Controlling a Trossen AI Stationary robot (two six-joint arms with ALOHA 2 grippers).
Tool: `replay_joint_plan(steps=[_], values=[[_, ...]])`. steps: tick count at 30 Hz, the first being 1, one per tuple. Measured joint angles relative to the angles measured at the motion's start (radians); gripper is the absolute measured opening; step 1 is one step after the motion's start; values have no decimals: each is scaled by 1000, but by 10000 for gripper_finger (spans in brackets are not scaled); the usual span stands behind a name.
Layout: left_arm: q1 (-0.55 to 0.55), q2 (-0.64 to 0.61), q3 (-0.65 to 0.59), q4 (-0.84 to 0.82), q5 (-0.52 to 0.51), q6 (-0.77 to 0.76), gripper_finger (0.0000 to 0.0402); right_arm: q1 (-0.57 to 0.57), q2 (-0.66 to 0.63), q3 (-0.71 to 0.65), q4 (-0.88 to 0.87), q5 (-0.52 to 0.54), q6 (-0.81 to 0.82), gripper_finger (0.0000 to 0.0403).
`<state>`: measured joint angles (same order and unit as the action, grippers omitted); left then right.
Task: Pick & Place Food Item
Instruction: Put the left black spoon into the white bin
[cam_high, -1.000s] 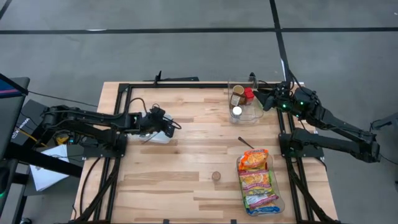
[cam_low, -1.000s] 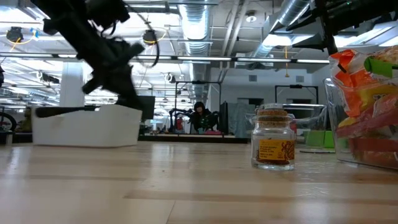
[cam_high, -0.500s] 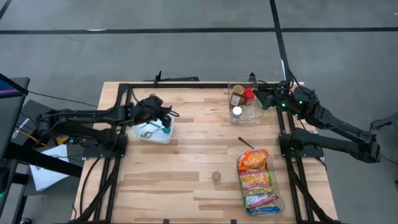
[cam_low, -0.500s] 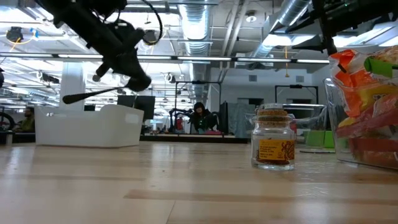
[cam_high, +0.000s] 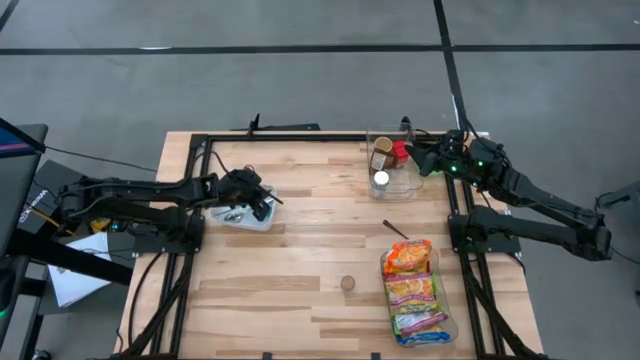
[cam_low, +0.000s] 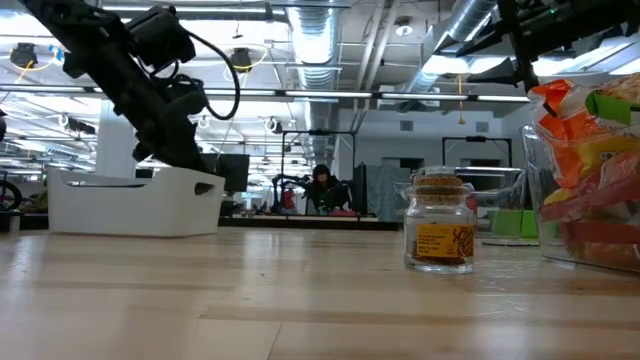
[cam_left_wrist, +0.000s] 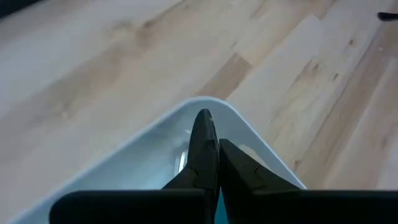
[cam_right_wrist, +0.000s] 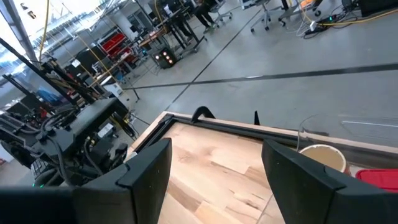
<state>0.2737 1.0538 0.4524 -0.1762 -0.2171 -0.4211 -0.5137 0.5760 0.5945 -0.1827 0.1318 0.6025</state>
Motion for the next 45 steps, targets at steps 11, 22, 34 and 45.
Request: replay_joint_plan(steps=[11, 22, 34, 45], values=[[-34, 0, -46, 1, -69, -223, 1, 0, 0, 0, -1, 0, -3, 244], [-46, 0, -47, 29, -102, -250, 2, 0, 0, 0, -1, 0, -9, 244], [-43, 0, -47, 66, -132, -258, 1, 1, 2, 0, -1, 0, -11, 244], [-45, 0, -47, 66, -108, -258, 2, 1, 2, 0, -1, 0, -10, 244]])
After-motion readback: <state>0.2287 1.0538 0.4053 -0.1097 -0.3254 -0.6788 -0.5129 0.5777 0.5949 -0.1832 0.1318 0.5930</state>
